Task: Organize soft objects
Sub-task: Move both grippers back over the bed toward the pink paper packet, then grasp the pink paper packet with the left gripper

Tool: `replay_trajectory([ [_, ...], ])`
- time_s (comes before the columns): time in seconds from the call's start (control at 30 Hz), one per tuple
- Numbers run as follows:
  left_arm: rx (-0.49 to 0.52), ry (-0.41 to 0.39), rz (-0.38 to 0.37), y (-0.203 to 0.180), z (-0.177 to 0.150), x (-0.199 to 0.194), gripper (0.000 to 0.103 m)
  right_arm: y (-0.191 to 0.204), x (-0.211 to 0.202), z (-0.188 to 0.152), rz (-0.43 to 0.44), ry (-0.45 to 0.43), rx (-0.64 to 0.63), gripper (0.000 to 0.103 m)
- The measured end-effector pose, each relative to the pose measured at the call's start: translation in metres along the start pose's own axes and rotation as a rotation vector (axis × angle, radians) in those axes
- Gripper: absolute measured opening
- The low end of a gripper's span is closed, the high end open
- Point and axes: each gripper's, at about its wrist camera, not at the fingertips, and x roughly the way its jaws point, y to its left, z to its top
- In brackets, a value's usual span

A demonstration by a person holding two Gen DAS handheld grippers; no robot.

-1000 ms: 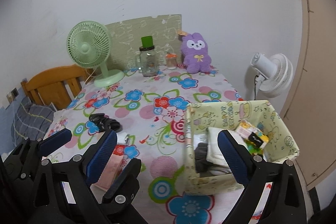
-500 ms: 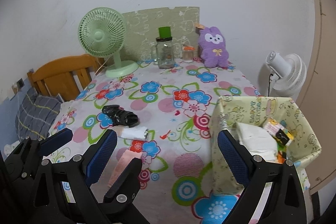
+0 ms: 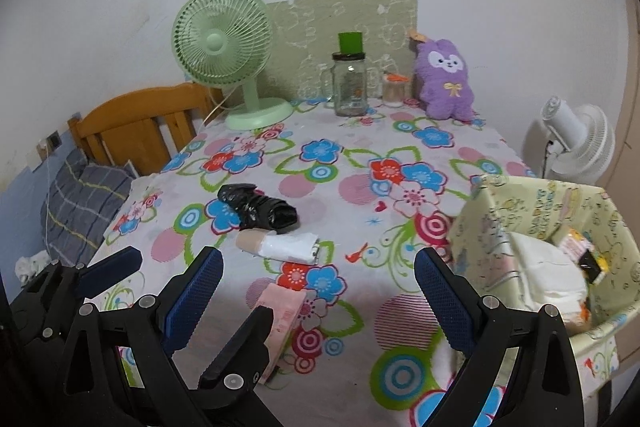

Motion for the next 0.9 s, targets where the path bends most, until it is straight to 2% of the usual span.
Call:
replay_trajectory([
  [0.37, -0.042, 0.083, -0.019, 0.005, -0.018, 0.027, 0.1, 0.001, 0.03, -0.016, 0.036, 0.062, -0.026, 0.097],
  [0.63, -0.033, 0.134, -0.012, 0.001, -0.027, 0.044, 0.099, -0.003, 0.045, -0.027, 0.038, 0.115, -0.027, 0.088],
  [0.9, -0.029, 0.162, -0.028, -0.003, -0.03, 0.056, 0.087, -0.013, 0.057, -0.035, 0.023, 0.147, 0.027, 0.088],
])
